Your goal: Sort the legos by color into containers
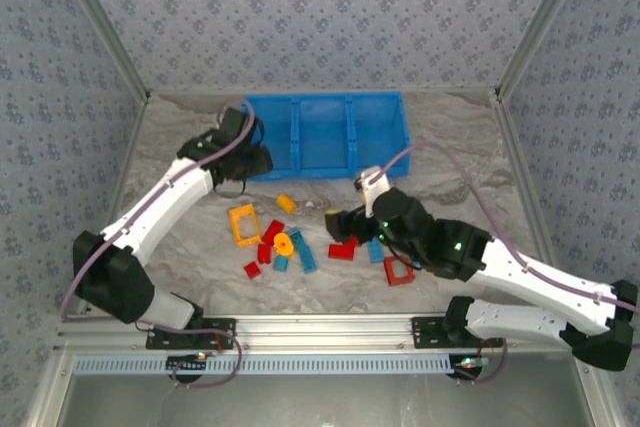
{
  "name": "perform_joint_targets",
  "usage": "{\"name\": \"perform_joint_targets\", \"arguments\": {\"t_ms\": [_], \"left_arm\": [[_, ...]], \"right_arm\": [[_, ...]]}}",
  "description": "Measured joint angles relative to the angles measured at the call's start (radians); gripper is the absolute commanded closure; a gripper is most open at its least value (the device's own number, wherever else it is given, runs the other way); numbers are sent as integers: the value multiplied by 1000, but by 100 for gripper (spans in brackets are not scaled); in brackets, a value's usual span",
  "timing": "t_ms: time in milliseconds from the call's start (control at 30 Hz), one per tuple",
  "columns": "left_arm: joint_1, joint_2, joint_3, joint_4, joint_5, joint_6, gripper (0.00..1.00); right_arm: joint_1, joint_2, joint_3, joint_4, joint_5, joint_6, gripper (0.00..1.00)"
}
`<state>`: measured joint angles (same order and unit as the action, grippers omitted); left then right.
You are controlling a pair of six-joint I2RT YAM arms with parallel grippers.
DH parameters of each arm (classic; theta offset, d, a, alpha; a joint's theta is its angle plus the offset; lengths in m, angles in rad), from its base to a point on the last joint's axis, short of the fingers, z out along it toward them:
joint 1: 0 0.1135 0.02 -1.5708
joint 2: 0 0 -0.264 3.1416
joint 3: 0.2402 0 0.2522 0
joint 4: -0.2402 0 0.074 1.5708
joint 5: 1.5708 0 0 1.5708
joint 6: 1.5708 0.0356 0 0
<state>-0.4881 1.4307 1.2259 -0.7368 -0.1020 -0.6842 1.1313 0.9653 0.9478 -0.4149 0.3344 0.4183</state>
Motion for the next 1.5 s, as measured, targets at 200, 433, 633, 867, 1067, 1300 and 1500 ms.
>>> {"name": "perform_joint_targets", "arguments": {"t_ms": [200, 433, 633, 867, 1067, 1300, 1500], "left_arm": [[-31, -23, -255, 12, 61, -71, 61], [-45, -3, -299, 98, 83, -106, 78], [-45, 69, -310, 135, 71, -110, 77], [-50, 84, -311, 136, 29, -111, 73], [-72, 60, -311, 114, -20, -111, 70], [-95, -58, -311, 52, -96, -121, 60], [-79, 22, -311, 57, -95, -117, 66]], "right_arm": [[171, 80, -113, 186, 75, -81, 9], [196, 146, -155, 301, 133, -89, 9], [196, 148, -165, 330, 148, -69, 9], [195, 148, -165, 329, 151, -55, 9], [188, 148, -165, 329, 153, -40, 9], [179, 148, -166, 329, 152, -27, 9], [173, 153, -166, 329, 150, -22, 9]]}}
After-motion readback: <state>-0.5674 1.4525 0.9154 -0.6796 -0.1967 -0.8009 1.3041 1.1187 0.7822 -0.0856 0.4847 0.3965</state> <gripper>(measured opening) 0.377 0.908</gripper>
